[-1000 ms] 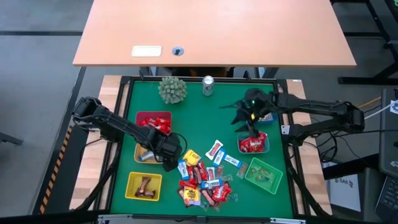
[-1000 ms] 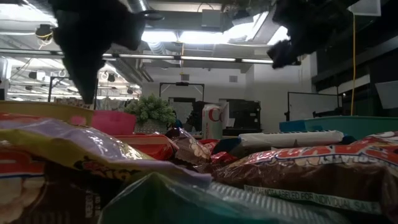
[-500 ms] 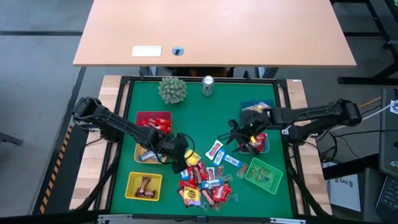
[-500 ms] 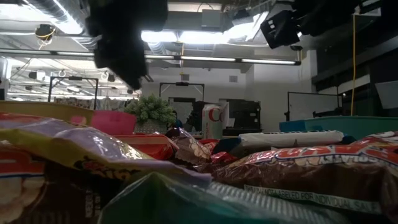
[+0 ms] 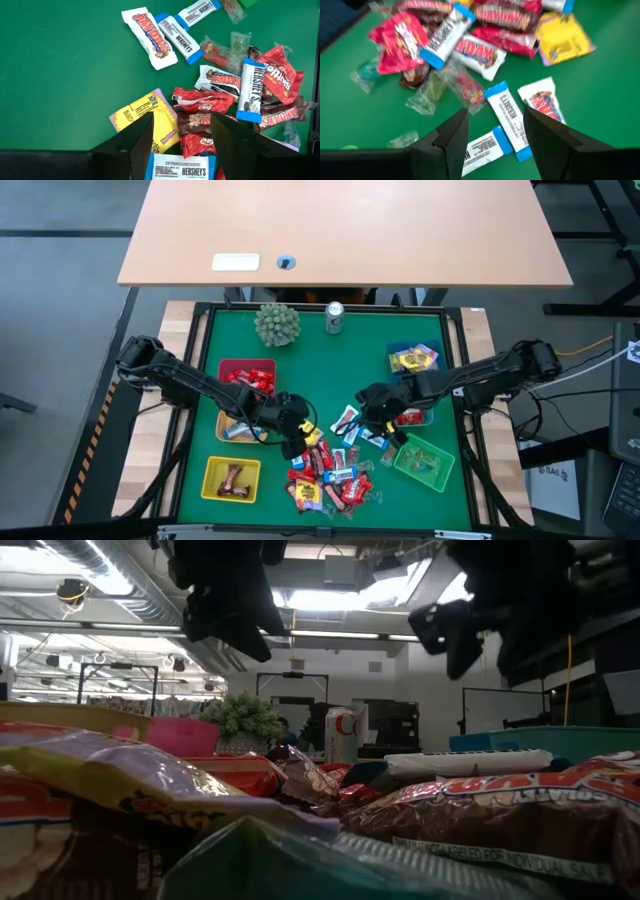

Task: Sort candy
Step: Put the white chocolate bar into the orange bin

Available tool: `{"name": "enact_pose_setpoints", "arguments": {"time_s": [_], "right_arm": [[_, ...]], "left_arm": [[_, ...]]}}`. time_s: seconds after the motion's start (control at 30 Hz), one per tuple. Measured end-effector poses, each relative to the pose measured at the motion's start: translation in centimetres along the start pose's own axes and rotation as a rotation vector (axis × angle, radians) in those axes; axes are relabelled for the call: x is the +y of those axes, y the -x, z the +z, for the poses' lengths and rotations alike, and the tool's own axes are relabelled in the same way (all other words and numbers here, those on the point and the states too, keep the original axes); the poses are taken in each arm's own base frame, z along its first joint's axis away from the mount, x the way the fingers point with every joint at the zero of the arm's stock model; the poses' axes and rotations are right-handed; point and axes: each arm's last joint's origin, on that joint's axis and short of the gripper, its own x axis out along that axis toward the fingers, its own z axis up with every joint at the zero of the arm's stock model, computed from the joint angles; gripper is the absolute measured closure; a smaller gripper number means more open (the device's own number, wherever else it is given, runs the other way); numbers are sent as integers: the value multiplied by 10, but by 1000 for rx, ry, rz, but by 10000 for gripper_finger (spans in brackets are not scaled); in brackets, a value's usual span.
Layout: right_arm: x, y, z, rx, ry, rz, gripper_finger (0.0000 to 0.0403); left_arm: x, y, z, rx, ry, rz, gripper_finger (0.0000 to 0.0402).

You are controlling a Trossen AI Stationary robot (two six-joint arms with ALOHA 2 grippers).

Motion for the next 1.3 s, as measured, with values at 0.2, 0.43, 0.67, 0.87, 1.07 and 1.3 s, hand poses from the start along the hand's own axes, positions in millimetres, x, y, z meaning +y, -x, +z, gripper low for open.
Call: {"name": "enact_pose_setpoints", "arguments": {"time_s": [0.2, 0.43, 0.67, 0.87, 1.07, 1.3], "right_arm": [[-5, -24, -10, 75, 19, 33, 214], [-14, -50, -9, 22, 77, 9, 214], [-18, -66, -12, 21, 94, 9, 214], [-22, -77, -20, 99, 86, -54, 214], [-22, -82, -27, 152, 74, -55, 214], [-21, -83, -28, 166, 70, -53, 214]], "left_arm": [[0, 0, 0, 0, 0, 0, 219], [0, 0, 0, 0, 0, 0, 219], [0, 0, 0, -1, 0, 0, 219], [0, 0, 0, -1, 0, 0, 219], [0, 0, 0, 0, 0, 0, 219], [0, 0, 0, 0, 0, 0, 219]]}}
